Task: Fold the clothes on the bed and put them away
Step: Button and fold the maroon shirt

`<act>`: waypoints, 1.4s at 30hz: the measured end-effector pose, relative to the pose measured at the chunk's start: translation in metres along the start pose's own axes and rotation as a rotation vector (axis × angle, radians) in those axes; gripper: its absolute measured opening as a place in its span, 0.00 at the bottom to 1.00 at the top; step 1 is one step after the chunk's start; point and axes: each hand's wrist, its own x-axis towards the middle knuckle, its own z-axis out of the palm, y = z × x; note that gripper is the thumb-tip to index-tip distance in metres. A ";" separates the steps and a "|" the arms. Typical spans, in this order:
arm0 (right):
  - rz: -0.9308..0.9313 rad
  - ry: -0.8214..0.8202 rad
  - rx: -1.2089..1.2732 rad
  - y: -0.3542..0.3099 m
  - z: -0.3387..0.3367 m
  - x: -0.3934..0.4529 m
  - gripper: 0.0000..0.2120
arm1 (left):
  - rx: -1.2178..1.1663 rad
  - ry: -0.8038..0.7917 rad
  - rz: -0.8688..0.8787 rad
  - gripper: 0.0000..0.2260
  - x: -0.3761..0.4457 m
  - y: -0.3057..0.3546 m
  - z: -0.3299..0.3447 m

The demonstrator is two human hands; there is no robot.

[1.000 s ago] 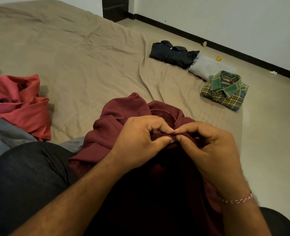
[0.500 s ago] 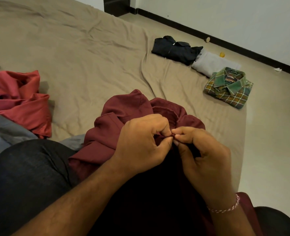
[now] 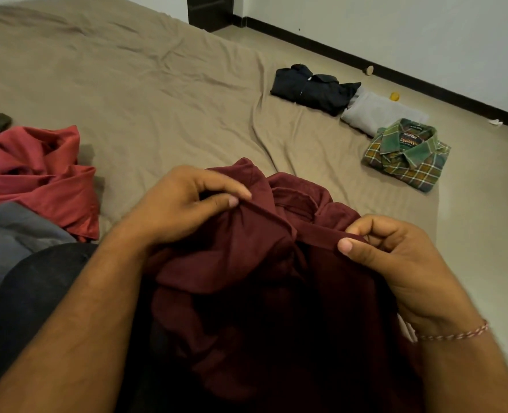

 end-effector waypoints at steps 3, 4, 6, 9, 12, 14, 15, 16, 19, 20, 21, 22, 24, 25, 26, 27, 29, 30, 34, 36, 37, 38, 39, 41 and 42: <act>0.019 0.002 0.075 -0.006 -0.006 0.002 0.08 | 0.049 0.384 -0.007 0.13 0.005 -0.005 0.003; 0.030 0.004 0.078 -0.008 -0.007 0.003 0.08 | 0.062 0.530 -0.038 0.12 0.006 -0.007 0.007; 0.048 -0.011 0.076 -0.012 -0.005 0.004 0.06 | -0.005 0.752 -0.115 0.09 0.008 -0.009 0.018; 0.027 -0.004 0.150 -0.017 0.009 0.003 0.02 | -0.074 0.844 -0.073 0.08 0.005 0.006 0.041; 0.018 0.048 0.285 -0.021 0.024 -0.001 0.03 | -0.005 0.752 0.179 0.09 -0.004 0.027 0.058; 0.023 0.058 0.316 -0.025 0.030 -0.004 0.05 | 0.092 0.683 0.367 0.08 -0.009 0.037 0.066; 0.020 0.062 0.314 -0.026 0.032 -0.006 0.07 | 0.127 0.664 0.436 0.07 -0.011 0.042 0.070; 0.014 0.065 0.309 -0.027 0.033 -0.007 0.08 | 0.155 0.653 0.488 0.06 -0.013 0.045 0.074; -0.004 0.079 0.303 -0.029 0.038 -0.010 0.05 | 0.189 0.621 0.560 0.04 -0.016 0.050 0.083; -0.008 0.088 0.302 -0.030 0.040 -0.011 0.05 | 0.184 0.613 0.564 0.04 -0.017 0.050 0.085; -0.010 0.097 0.296 -0.030 0.041 -0.012 0.04 | 0.170 0.603 0.563 0.04 -0.017 0.049 0.086; -0.014 0.103 0.286 -0.030 0.042 -0.012 0.04 | 0.153 0.593 0.561 0.03 -0.018 0.048 0.086; -0.032 0.102 0.269 -0.030 0.044 -0.013 0.04 | 0.134 0.572 0.563 0.03 -0.018 0.047 0.086; -0.041 0.103 0.262 -0.030 0.045 -0.014 0.04 | 0.138 0.560 0.570 0.03 -0.017 0.046 0.086; -0.051 0.106 0.254 -0.030 0.045 -0.014 0.04 | 0.148 0.549 0.581 0.03 -0.017 0.046 0.086; -0.060 0.110 0.246 -0.030 0.045 -0.015 0.04 | 0.162 0.542 0.593 0.03 -0.016 0.046 0.086; -0.081 0.118 0.214 -0.030 0.044 -0.016 0.05 | 0.193 0.545 0.611 0.03 -0.015 0.045 0.088; -0.100 0.116 0.178 -0.030 0.044 -0.016 0.05 | 0.205 0.550 0.614 0.03 -0.015 0.044 0.088; -0.183 0.103 0.034 -0.027 0.040 -0.015 0.05 | 0.219 0.551 0.608 0.02 -0.014 0.044 0.090; -0.211 0.099 0.000 -0.025 0.038 -0.014 0.05 | 0.214 0.555 0.582 0.01 -0.014 0.044 0.092; -0.226 0.094 -0.024 -0.023 0.037 -0.014 0.06 | 0.212 0.557 0.571 0.01 -0.014 0.043 0.093; -0.240 0.089 -0.049 -0.022 0.036 -0.014 0.07 | 0.211 0.555 0.564 0.02 -0.014 0.043 0.094; -0.258 0.086 -0.083 -0.021 0.035 -0.014 0.08 | 0.211 0.547 0.560 0.02 -0.014 0.043 0.095; -0.300 0.084 -0.171 -0.018 0.033 -0.011 0.08 | 0.207 0.518 0.551 0.03 -0.014 0.042 0.096; -0.315 0.082 -0.199 -0.017 0.032 -0.010 0.07 | 0.200 0.503 0.545 0.03 -0.014 0.041 0.097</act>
